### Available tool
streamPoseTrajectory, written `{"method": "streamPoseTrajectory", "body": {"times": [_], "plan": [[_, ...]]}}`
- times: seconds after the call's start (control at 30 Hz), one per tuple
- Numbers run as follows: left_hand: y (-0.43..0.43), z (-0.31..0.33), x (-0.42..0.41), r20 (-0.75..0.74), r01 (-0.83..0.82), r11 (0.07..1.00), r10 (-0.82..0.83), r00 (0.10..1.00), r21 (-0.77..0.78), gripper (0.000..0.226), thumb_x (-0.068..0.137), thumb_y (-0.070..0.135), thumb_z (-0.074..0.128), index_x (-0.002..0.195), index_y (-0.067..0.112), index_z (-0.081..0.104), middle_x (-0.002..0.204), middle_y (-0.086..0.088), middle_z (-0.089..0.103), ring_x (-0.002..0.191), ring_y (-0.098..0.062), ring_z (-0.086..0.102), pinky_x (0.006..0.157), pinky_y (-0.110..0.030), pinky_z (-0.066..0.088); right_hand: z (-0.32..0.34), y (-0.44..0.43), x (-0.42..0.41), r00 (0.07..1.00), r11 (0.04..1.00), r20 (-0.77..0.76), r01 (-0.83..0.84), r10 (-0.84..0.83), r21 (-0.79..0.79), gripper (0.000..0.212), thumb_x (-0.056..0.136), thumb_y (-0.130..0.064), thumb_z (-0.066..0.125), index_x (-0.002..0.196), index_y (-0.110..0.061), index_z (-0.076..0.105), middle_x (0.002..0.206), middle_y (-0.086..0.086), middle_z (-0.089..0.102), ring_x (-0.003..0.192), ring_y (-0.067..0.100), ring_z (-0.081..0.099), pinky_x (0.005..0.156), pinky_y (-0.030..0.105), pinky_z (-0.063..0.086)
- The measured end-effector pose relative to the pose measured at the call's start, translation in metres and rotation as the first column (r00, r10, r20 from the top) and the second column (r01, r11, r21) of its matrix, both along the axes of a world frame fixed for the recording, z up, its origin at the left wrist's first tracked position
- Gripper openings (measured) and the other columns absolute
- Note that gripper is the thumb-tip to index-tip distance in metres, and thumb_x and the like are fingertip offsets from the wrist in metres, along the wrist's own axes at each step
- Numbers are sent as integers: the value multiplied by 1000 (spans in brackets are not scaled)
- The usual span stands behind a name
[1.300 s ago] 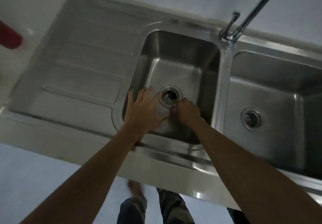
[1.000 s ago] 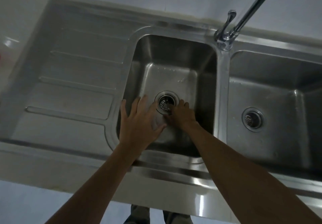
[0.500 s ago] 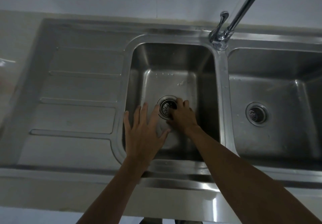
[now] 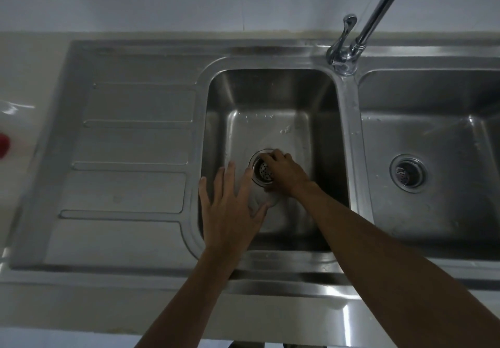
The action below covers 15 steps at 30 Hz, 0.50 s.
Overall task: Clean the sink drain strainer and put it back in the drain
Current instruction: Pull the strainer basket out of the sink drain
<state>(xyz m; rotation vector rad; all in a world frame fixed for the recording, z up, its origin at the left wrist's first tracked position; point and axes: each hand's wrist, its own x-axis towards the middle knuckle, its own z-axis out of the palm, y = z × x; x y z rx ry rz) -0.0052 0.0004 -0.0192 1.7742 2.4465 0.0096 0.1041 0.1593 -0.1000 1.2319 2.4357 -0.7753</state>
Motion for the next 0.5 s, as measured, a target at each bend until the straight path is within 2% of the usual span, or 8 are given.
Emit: {"method": "streamPoseTrajectory", "body": {"times": [0.3,0.5], "plan": [[-2,3,-1,5,10,1000,-10,1000,3,82,91,75,46,156,25,40,168,-12,28,156,-32,26,126,-57,11,4,8,-2,999,1000,-34,-21,22,22,86,76,-34,88,147,-14,43,142,16,44,121,38,57,98,44,53],[-5,15,-2,19,35,999,-35,999,-29,83,96,73,39,160,21,32,170,-13,21,157,-32,21,128,-52,13,43,2,5,987,996,-143,81,-73,48,87,75,-39,88,145,-13,44,134,15,49,114,39,62,94,44,55]]}}
